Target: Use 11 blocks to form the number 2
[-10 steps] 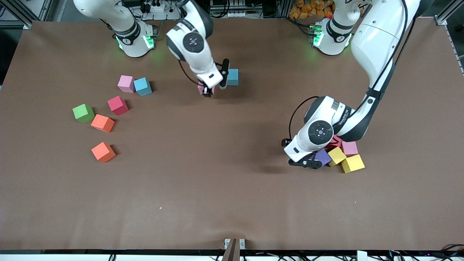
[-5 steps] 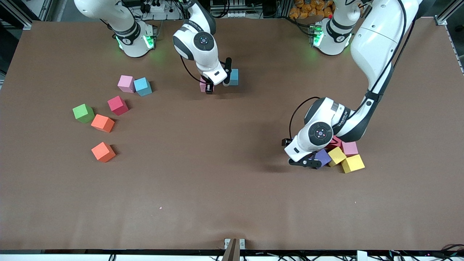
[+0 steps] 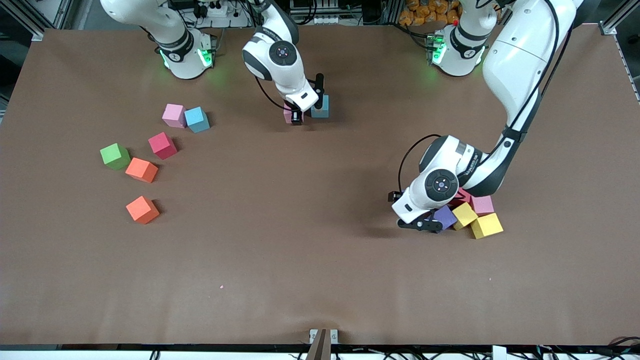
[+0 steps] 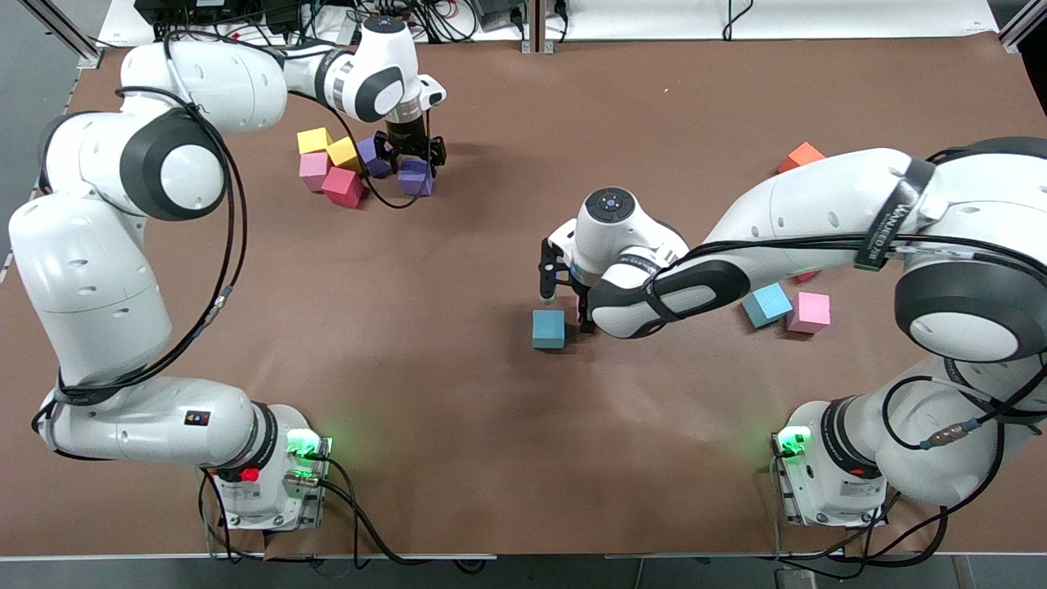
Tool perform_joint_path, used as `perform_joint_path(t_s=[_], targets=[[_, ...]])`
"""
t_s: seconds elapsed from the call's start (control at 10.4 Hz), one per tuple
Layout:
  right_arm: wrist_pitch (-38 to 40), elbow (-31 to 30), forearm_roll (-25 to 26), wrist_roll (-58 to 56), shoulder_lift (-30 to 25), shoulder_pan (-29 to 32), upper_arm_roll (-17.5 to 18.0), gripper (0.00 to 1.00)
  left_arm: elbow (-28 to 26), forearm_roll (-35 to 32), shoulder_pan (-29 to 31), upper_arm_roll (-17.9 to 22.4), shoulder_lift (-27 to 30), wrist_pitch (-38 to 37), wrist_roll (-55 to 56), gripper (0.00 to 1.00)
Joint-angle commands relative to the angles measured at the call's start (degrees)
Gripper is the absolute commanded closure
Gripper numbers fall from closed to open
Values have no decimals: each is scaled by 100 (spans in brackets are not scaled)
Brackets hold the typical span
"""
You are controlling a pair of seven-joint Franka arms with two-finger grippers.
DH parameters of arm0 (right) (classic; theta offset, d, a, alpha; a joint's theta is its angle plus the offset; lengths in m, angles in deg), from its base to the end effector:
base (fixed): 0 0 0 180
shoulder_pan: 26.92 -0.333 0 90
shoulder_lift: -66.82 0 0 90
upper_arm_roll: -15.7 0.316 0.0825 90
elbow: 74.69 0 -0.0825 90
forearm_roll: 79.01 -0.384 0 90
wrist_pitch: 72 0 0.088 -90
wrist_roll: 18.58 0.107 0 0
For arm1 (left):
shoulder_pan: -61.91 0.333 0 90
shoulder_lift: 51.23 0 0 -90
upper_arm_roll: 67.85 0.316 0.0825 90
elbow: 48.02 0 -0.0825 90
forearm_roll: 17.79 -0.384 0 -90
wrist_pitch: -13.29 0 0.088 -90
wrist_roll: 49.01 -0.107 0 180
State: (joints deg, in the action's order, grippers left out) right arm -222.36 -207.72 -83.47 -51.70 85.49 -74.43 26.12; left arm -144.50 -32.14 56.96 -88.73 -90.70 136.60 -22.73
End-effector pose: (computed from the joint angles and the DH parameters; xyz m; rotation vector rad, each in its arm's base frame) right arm 0.2753 0.4413 0.2006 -2.2201 -2.0937 0.0611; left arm 0.6066 -0.2577 0.2058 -3.0893 0.1411 0.2565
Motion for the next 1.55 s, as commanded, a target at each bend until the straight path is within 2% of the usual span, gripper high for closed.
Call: perform_joint_path(t_s=[0.0, 0.29, 0.48, 0.68, 0.87, 1.16, 1.35, 1.45], targets=[[-90, -13, 85, 270, 101, 58, 109, 60, -72, -129, 116, -57, 27, 62, 44, 17], [-283, -4, 85, 401, 232, 93, 346, 60, -90, -77, 186, -57, 132, 36, 262, 29], [-301, -4, 94, 438, 295, 136, 548, 60, -99, -59, 292, -100, 272, -52, 369, 31], [-310, 4, 112, 446, 303, 172, 584, 61, -143, -59, 301, -101, 343, -140, 413, 36], [-336, 5, 112, 438, 303, 181, 575, 61, -274, 2, 310, -118, 641, -359, 605, 37], [-362, 4, 226, 446, 338, 286, 575, 60, -397, 555, 301, -275, 948, -711, 1788, 40], [-398, 4, 226, 446, 347, 330, 584, 60, -573, 618, 301, -521, 1037, -764, 3166, 40], [-476, 4, 226, 446, 382, 330, 584, 60, -661, 618, 284, -636, 1081, -764, 3774, 44]])
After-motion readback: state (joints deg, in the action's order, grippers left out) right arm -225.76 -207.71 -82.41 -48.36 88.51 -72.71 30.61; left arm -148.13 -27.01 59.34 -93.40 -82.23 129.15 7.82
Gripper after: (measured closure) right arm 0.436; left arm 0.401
